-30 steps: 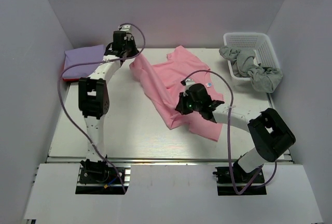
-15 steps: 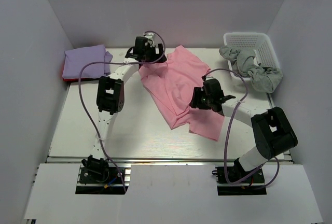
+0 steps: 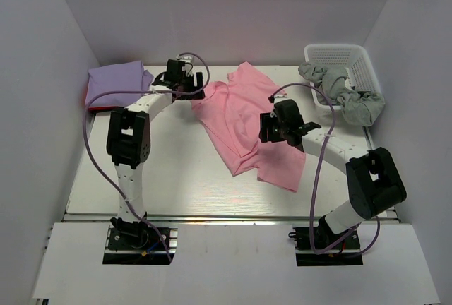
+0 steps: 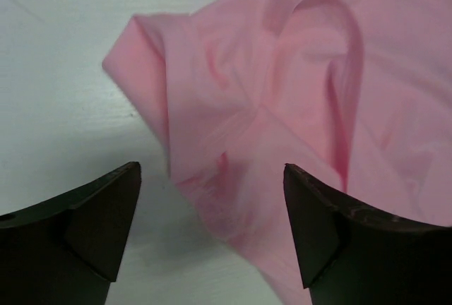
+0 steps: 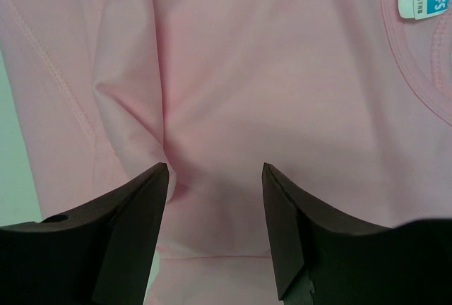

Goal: Fold and stack the t-shirts
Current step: Flatten out the tshirt

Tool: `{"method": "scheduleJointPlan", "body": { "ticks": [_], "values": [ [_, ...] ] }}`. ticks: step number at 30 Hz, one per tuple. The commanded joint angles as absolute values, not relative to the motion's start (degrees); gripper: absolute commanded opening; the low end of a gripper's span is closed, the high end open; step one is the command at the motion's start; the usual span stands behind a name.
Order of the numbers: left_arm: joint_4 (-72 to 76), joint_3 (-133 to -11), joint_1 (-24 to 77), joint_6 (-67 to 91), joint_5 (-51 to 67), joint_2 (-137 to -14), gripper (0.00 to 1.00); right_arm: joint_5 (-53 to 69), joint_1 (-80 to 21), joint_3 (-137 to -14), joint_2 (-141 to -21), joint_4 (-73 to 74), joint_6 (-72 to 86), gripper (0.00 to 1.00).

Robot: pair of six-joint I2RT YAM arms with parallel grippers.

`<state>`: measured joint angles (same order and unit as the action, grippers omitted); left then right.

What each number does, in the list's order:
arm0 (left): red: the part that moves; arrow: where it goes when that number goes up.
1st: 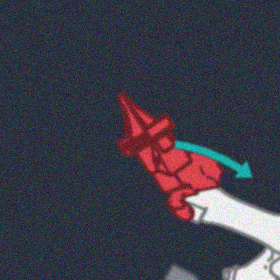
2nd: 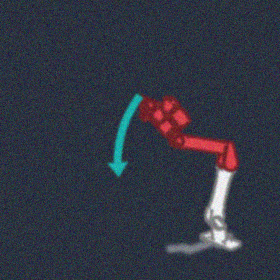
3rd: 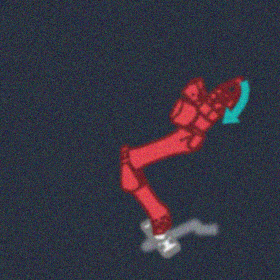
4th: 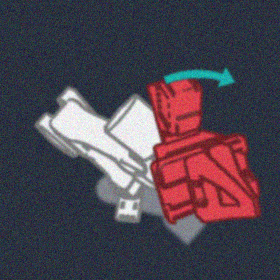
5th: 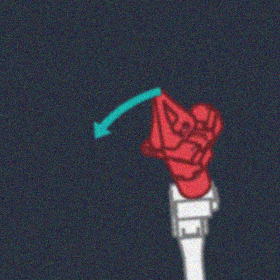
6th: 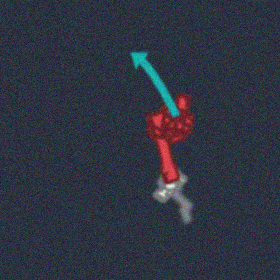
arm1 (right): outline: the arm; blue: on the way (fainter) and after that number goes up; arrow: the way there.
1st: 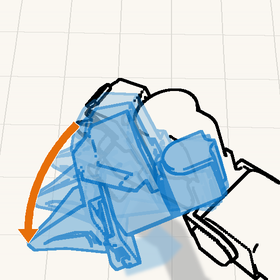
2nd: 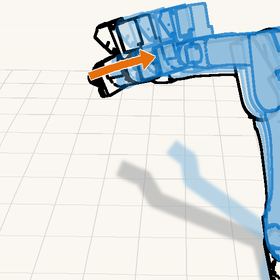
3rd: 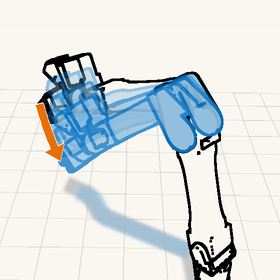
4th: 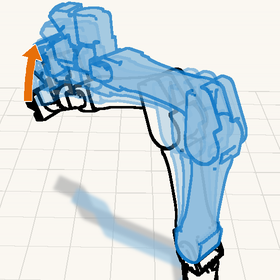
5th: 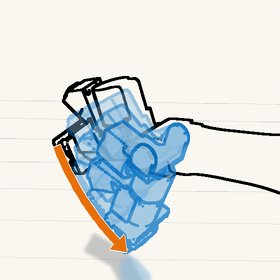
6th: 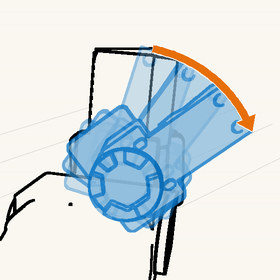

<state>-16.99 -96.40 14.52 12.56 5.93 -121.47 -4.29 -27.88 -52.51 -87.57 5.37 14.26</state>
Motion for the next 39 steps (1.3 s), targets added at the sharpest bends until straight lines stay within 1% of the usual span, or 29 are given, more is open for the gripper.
{"method": "scheduleJointPlan", "body": {
  "ticks": [1,3,5,7,8,9,10,13,14,15,17,20,21,22,24,25,34,36,39],
  "values": [
    [-19.24,-96.67,14.68,8.09,7.01,-122.25,0.87,-2.21,-27.69,-54.93,-87.01,6.59,11.52,0.62],
    [-19.25,-97.46,14.68,6.24,7.82,-124.8,0.82,-1.41,-27.51,-55.28,-87.45,6.77,11.51,0.62],
    [-22.13,-99.84,14.68,5.63,6.34,-127.16,0.73,-1.32,-27.6,-55.2,-88.06,6.42,11.69,0.62],
    [-22.85,-100.46,14.68,5.63,4.32,-127.71,0.7,-1.14,-27.6,-55.46,-88.33,6.59,11.6,0.62],
    [-22.85,-100.46,14.68,5.1,3.7,-127.71,0.66,-1.23,-27.6,-55.63,-88.59,6.68,11.69,0.62],
    [-22.85,-99.85,14.68,4.31,2.65,-127.71,0.64,-1.23,-27.6,-55.63,-88.68,6.85,11.69,0.62],
    [-22.85,-99.84,14.68,4.31,1.94,-127.71,0.58,-1.32,-27.51,-55.72,-88.77,6.77,11.6,0.62],
    [-22.85,-98.79,14.68,4.31,1.41,-127.1,0.47,-1.76,-27.51,-55.9,-89.21,6.86,11.43,0.62],
    [-22.85,-98.79,14.68,4.31,1.41,-127.09,0.4,-1.5,-27.51,-55.9,-89.38,6.86,11.51,0.62],
    [-22.85,-98.27,14.68,4.31,1.41,-126.48,0.4,-1.49,-27.51,-55.9,-89.38,6.86,11.51,0.62],
    [-22.85,-98.26,14.68,4.31,2.1,-125.87,0.36,-0.97,-27.6,-55.72,-89.91,6.59,11.51,0.59],
    [-23.47,-98.26,14.68,4.31,2.72,-124.29,0.36,-0.7,-27.6,-55.81,-90.26,6.59,11.6,0.59],
    [-23.47,-97.74,14.68,4.31,2.72,-123.23,0.31,-0.53,-27.6,-55.72,-90.52,6.33,11.51,0.58],
    [-23.47,-97.04,14.68,4.83,2.72,-123.22,0.23,-0.61,-27.68,-55.81,-90.79,6.24,11.77,0.55],
    [-23.47,-97.03,14.68,4.83,2.72,-122.52,0.03,-0.7,-27.77,-55.72,-91.31,6.15,11.78,0.52],
    [-24.6,-97.03,14.68,5.36,2.72,-122.0,0.0,-0.53,-27.77,-55.72,-91.32,5.54,11.6,0.52],
    [-23.47,-94.92,14.15,6.5,2.2,-115.41,0.0,10.28,-29.44,-57.92,-93.78,3.69,6.42,0.52],
    [-21.8,-93.52,14.15,6.5,2.2,-113.65,0.0,10.02,-30.32,-58.01,-94.04,3.43,6.33,0.52],
    [-21.8,-93.52,14.15,6.5,2.2,-110.92,0.0,4.32,-30.67,-58.88,-95.01,3.6,7.82,0.52]
  ]
}}
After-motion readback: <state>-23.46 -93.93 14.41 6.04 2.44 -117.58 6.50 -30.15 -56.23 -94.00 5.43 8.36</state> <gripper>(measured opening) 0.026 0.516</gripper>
